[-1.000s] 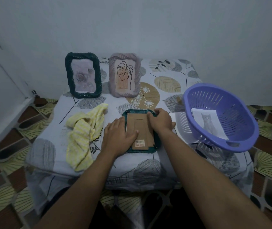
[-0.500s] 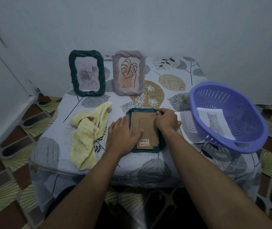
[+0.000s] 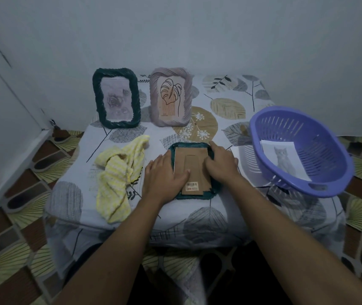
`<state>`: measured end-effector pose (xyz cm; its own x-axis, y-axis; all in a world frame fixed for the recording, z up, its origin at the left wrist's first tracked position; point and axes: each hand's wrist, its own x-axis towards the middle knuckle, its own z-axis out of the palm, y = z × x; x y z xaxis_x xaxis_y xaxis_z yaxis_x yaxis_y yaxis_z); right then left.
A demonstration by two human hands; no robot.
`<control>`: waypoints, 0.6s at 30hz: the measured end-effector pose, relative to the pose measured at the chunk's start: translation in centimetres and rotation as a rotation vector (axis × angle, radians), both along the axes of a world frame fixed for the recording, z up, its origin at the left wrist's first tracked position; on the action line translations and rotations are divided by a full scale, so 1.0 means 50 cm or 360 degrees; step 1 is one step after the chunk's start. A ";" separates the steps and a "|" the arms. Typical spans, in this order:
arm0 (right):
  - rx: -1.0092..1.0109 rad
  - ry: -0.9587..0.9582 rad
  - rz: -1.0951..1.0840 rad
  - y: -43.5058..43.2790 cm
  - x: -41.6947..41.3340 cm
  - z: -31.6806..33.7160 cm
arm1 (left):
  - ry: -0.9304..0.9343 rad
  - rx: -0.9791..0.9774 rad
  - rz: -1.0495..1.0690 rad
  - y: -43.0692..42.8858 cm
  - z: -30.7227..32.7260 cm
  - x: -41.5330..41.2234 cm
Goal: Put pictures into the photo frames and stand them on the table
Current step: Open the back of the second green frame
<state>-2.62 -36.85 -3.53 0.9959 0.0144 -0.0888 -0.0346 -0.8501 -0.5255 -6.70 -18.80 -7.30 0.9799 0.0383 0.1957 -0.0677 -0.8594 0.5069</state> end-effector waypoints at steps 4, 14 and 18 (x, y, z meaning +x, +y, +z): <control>-0.0010 -0.0107 0.0143 -0.006 -0.067 -0.014 | -0.0035 -0.0022 -0.0002 -0.004 0.009 -0.006; -0.0299 -0.0157 0.0258 0.000 -0.125 -0.043 | -0.0102 -0.0286 -0.0060 0.006 0.022 -0.020; -0.0304 -0.0144 0.0241 0.003 -0.127 -0.041 | -0.0226 -0.0440 -0.0083 0.023 0.029 -0.031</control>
<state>-8.99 -36.72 -5.55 0.9877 0.1554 -0.0147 0.1405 -0.9261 -0.3501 -8.26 -17.64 -5.88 0.9455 0.0597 0.3201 -0.1949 -0.6837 0.7032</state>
